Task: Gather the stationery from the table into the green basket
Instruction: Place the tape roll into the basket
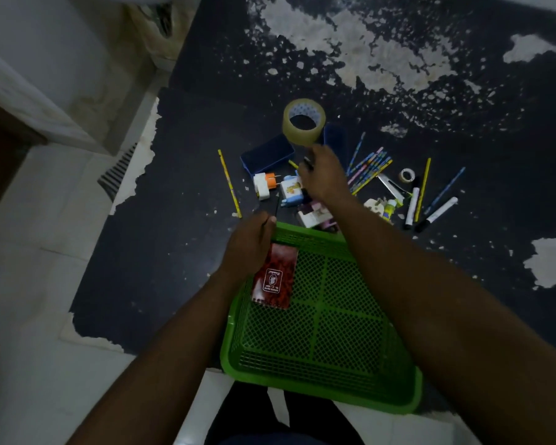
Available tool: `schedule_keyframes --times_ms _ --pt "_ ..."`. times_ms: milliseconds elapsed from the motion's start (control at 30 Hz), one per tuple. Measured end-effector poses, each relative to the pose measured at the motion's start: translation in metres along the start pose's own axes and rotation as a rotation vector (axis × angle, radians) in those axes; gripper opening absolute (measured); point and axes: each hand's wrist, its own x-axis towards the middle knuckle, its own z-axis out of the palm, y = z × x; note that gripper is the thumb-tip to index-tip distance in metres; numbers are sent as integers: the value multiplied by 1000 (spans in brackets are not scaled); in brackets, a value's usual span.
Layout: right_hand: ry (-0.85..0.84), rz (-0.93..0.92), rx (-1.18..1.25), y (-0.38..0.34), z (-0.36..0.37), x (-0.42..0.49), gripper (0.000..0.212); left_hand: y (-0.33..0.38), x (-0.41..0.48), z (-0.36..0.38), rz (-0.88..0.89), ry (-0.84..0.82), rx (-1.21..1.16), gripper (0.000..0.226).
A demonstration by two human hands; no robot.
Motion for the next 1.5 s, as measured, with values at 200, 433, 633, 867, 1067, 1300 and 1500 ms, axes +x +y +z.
schedule_keyframes --times_ms 200,433,633,867,1067,1300,1500 --pt "-51 -43 -170 20 18 74 54 0 -1 -1 -13 0 -36 30" --pt "4 2 -163 21 20 101 36 -2 -1 2 -59 1 -29 32" --pt "252 -58 91 21 3 62 28 0 -1 3 -69 3 23 32" --pt "389 -129 324 3 -21 -60 23 0 0 0 -38 -9 -17 32" --pt "256 -342 287 10 -19 -203 23 -4 2 0 -24 -18 -75 41" --pt "-283 -689 -20 56 11 -279 29 -3 2 0 -17 -18 -109 40" --pt "-436 -737 -116 68 25 -275 27 -7 2 2 -29 -10 -84 40"
